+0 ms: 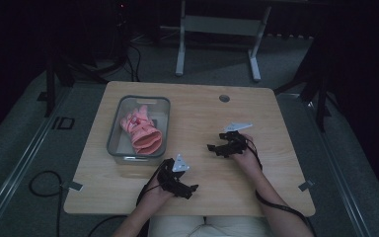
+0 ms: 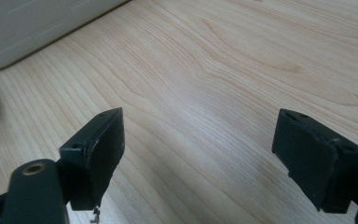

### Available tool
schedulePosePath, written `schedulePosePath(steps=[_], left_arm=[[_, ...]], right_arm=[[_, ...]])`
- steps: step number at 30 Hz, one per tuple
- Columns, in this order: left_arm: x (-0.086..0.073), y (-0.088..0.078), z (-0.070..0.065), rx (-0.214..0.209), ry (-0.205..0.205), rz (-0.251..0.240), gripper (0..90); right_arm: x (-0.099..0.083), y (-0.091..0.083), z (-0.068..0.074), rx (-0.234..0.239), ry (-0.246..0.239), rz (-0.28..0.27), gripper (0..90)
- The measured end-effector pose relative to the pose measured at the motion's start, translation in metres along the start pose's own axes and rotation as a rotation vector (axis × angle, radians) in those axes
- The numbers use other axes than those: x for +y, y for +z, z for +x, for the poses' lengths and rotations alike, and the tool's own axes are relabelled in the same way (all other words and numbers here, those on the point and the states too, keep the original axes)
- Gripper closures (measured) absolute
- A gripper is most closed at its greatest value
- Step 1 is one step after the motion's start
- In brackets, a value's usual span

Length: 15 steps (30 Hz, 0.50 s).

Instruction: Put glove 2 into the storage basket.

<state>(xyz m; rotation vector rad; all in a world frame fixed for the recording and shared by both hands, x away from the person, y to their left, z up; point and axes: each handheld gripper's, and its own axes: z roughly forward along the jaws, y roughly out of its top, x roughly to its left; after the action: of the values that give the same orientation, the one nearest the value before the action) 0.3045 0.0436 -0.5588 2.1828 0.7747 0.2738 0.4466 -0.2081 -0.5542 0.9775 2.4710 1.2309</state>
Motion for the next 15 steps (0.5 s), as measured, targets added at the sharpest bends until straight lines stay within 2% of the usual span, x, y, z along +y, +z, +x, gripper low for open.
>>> schedulePosePath(steps=[1,15], left_arm=[[-0.002,-0.001,-0.001,0.019,0.008,-0.01,1.1],[-0.006,-0.004,-0.001,0.03,0.013,-0.028,1.2]], right_arm=[[0.0,0.0,0.0,-0.002,-0.002,0.003,16.1],[-0.012,-0.005,-0.008,-0.023,0.004,-0.008,16.2]])
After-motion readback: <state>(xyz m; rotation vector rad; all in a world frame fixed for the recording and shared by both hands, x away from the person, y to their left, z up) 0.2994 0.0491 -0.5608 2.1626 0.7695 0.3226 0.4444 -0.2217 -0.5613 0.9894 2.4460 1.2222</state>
